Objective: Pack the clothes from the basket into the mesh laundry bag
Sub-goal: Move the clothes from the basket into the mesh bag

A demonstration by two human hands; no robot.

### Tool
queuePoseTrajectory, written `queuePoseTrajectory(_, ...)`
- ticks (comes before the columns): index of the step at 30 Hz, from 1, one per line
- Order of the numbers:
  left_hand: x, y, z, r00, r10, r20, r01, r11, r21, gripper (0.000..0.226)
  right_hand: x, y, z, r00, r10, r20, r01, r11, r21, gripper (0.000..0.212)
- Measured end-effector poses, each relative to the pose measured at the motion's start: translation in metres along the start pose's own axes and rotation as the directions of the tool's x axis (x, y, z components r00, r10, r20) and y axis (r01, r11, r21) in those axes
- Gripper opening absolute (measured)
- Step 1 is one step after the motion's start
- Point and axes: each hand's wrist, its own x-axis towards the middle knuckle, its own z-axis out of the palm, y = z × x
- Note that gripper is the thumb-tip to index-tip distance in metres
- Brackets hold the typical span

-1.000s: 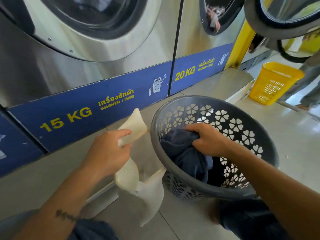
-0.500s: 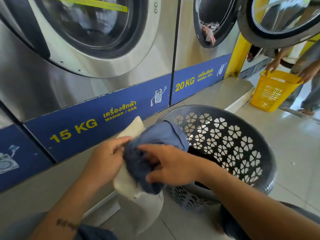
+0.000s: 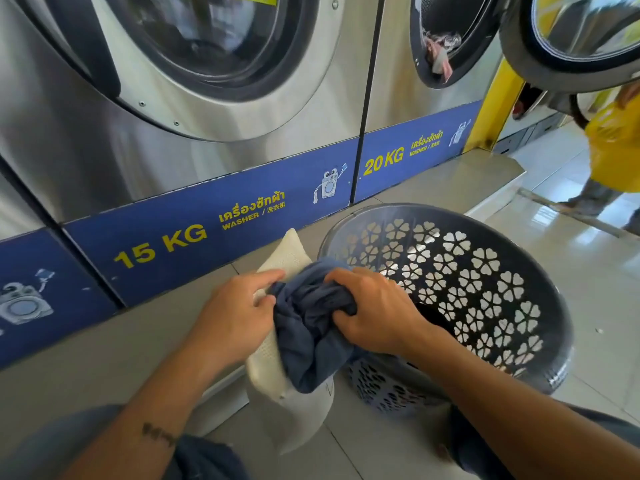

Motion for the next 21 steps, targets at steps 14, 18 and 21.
queuePoseTrajectory(14,-0.005,0.005,-0.008,1.000,-0.006,-0.024,0.001,0.982,-0.187,0.051,0.003,-0.015,0.014,0.972,-0.234,0.004,0.234,0.971,-0.047,0.062)
queuePoseTrajectory(18,-0.005,0.003,-0.004,0.999,-0.018,-0.028,0.015,0.992,-0.124,0.052,0.002,0.010,0.010,0.984,0.011,0.178,0.017,0.988,-0.154,0.082)
queuePoseTrajectory(21,-0.004,0.004,-0.005,0.999,-0.034,-0.042,0.029,0.992,-0.119,0.052,0.000,0.016,0.017,0.988,0.011,0.154,-0.009,1.000,-0.012,0.060)
